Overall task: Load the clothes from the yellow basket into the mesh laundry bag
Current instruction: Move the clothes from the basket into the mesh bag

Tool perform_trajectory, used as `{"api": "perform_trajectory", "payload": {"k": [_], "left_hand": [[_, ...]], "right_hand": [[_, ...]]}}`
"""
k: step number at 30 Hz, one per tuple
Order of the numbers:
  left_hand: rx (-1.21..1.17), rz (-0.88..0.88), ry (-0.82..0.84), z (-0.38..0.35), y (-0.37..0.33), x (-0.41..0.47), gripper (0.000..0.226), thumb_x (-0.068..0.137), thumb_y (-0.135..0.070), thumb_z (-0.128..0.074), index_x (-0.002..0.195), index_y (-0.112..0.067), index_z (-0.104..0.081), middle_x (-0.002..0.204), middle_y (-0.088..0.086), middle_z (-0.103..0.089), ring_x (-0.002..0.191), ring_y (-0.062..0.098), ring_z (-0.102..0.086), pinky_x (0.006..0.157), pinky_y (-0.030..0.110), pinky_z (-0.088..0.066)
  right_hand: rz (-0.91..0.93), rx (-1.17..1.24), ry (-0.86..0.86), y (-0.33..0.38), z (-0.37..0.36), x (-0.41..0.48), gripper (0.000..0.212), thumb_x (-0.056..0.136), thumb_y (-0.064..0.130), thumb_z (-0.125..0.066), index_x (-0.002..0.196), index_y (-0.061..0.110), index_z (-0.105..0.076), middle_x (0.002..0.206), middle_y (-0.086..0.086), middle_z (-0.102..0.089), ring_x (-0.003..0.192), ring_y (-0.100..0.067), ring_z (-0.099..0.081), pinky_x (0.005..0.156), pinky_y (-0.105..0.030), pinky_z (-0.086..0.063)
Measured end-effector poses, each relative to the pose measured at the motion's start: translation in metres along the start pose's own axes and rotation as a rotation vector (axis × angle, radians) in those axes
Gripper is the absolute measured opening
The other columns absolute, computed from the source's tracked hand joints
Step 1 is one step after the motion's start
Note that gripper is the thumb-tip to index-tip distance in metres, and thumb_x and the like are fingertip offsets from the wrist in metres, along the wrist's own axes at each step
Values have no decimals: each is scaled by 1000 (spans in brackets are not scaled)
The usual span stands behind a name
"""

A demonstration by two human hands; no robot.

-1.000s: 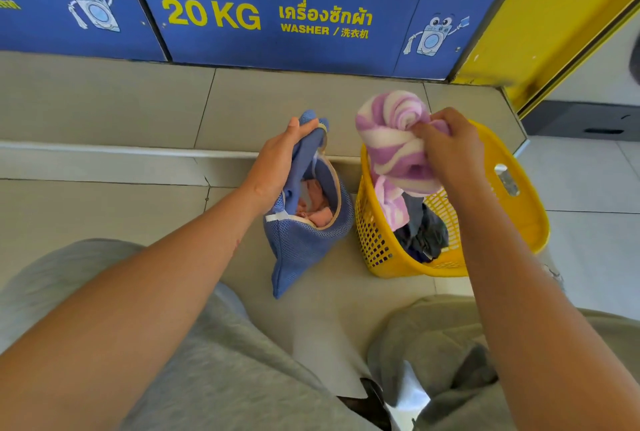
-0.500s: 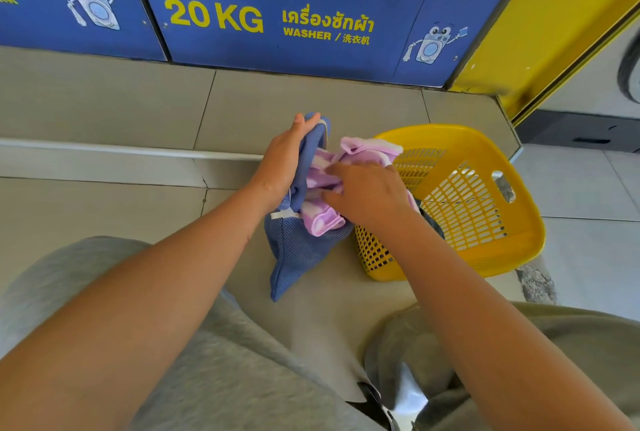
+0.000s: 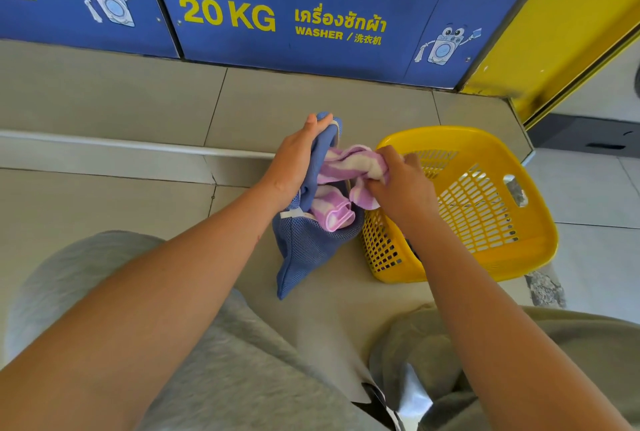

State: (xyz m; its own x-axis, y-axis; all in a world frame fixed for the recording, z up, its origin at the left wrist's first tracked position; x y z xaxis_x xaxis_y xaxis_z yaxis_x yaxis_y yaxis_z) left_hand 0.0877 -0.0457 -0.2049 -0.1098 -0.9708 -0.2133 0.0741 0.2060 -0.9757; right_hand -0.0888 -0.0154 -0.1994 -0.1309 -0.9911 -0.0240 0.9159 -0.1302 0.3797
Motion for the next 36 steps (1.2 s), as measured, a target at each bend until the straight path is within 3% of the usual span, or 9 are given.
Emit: {"api": "perform_trajectory", "payload": {"k": [6, 9, 13, 16, 21, 27, 30, 33, 36], "left_hand": [[-22, -45, -10, 19, 5, 0, 49, 104, -45, -22, 134, -27, -57, 143, -8, -51, 131, 7, -46, 115, 30, -32], [-82, 21, -59, 39, 13, 0, 48, 102, -48, -24, 125, -33, -64, 133, -8, -59, 122, 8, -55, 112, 33, -37], [-133, 85, -30, 57, 22, -1, 49, 101, -51, -23, 118, -38, -67, 128, -8, -62, 117, 8, -58, 109, 30, -39], [-99, 102, 45, 52, 26, -4, 51, 101, -51, -20, 122, -40, -65, 135, -7, -58, 122, 7, -55, 112, 29, -34], [-102, 110, 136, 37, 23, -9, 53, 104, -45, -17, 131, -30, -60, 134, -19, -53, 123, -2, -47, 103, 16, -31], [-90, 103, 32, 53, 20, 0, 54, 104, -45, -17, 130, -29, -61, 129, -11, -58, 122, 6, -52, 114, 30, -32], [-92, 110, 10, 57, 21, 2, 54, 103, -48, -18, 129, -30, -62, 131, -5, -61, 125, 20, -55, 112, 45, -37], [-88, 93, 2, 57, 20, 3, 55, 103, -47, -17, 128, -27, -63, 134, -5, -60, 126, 12, -53, 116, 37, -32], [-48, 56, -3, 59, 16, -1, 55, 105, -42, -16, 132, -22, -59, 138, -4, -57, 127, 7, -51, 116, 29, -29]], "right_hand": [[205, -40, -228, 71, 19, -11, 41, 84, 23, -61, 124, 23, -52, 119, -16, -47, 94, -40, -58, 65, -37, -48], [306, 96, -60, 96, -15, -14, 49, 90, 29, -58, 137, 21, -44, 128, -15, -46, 98, -35, -57, 71, -35, -47], [521, -60, 239, 110, -90, -28, 46, 95, 24, -39, 137, 5, -47, 147, -27, -37, 122, -49, -47, 85, -55, -51], [423, -199, 389, 98, -132, -22, 55, 100, 45, -21, 151, 24, -21, 161, -11, -14, 147, -32, -17, 115, -52, -23], [296, -311, 541, 83, -177, -6, 53, 99, 45, -31, 149, 37, -15, 162, -1, -10, 147, -29, -17, 115, -49, -23], [338, -460, 713, 94, -191, 3, 54, 93, 46, -34, 144, 31, -28, 155, -7, -30, 140, -31, -33, 108, -50, -35], [412, -391, 417, 118, -144, 12, 40, 90, 45, -43, 124, 24, -47, 123, -8, -60, 117, -31, -55, 96, -42, -46], [369, -376, 17, 119, -75, 23, 50, 82, 43, -60, 124, 18, -47, 119, -8, -59, 117, -33, -49, 95, -43, -38], [174, -520, 150, 77, -74, 37, 75, 77, 50, -65, 137, 19, -33, 135, -10, -51, 136, -31, -34, 116, -50, -12]]}}
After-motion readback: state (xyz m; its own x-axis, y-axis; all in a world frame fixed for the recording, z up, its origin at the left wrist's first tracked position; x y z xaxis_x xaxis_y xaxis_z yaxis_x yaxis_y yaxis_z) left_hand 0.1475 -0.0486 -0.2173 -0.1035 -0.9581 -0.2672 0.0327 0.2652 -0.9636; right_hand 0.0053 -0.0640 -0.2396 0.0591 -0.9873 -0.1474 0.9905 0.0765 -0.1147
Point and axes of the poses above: each hand's wrist, its own x-axis towards the middle knuckle, its own z-axis out of the back of the hand, y = z × x, the point moved 10 cm from there along x, towards the middle knuckle
